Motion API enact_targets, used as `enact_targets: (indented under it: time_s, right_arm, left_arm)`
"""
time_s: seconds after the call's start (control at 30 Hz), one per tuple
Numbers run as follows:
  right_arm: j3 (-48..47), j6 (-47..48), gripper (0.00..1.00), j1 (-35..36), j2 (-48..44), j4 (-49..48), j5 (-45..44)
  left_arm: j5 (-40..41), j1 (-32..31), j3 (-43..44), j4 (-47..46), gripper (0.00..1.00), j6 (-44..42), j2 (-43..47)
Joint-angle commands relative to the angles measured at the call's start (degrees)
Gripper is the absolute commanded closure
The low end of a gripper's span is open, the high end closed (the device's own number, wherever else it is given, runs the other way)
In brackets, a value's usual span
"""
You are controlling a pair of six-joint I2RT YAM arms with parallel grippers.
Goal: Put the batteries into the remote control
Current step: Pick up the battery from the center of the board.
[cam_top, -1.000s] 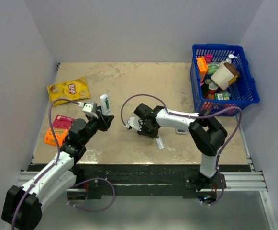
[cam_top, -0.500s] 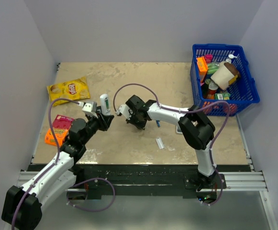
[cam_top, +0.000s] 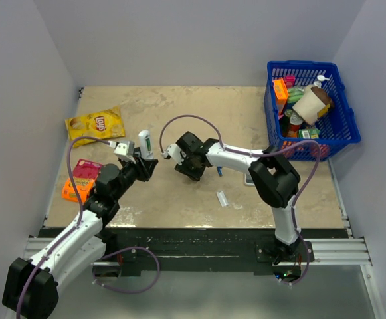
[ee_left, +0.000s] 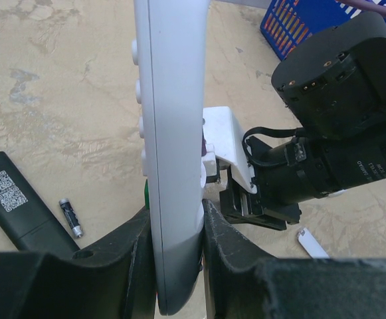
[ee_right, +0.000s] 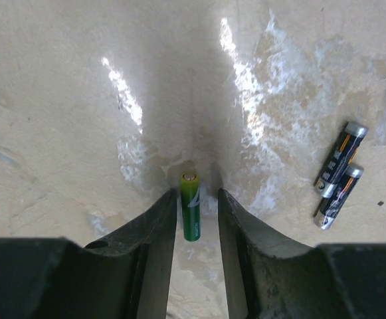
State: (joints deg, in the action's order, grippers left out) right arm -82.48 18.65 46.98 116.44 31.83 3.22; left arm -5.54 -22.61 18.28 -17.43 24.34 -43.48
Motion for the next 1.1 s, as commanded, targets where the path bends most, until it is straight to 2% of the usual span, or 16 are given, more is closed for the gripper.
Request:
enact_targets:
  time_s: [0.0,0.67,0.9,0.97,1.07]
  right_arm:
    - [4.16,-0.11,0.64,-0.49,-0.51,5.43,0.38]
    - [7.50,-0.37,0.68,-0.49,-0.51,6.57,0.47]
    - [7.86,-0.37,0.80,-0.49,-0.95,7.63,1.87]
    - [7.42,-0.20,0.88,-0.49,-1.30,8.07,2.57]
    - [6.45,-0.90,0.93,-0.58,-3.06,7.81,3.45]
  left_arm:
    - [0.18,0.20,2.55,-2.34,1.00,-1.40,0.51]
    - [-0.43,0.29,2.20,-3.04,1.00,-0.52,0.68]
    - [-0.88,0.29,2.20,-3.75,1.00,-0.26,-0.02]
    - [-1.14,0.29,2.11,-3.93,1.00,-0.17,-0.02]
    - [-1.58,0.29,1.85,-4.63,1.00,0.01,-0.11]
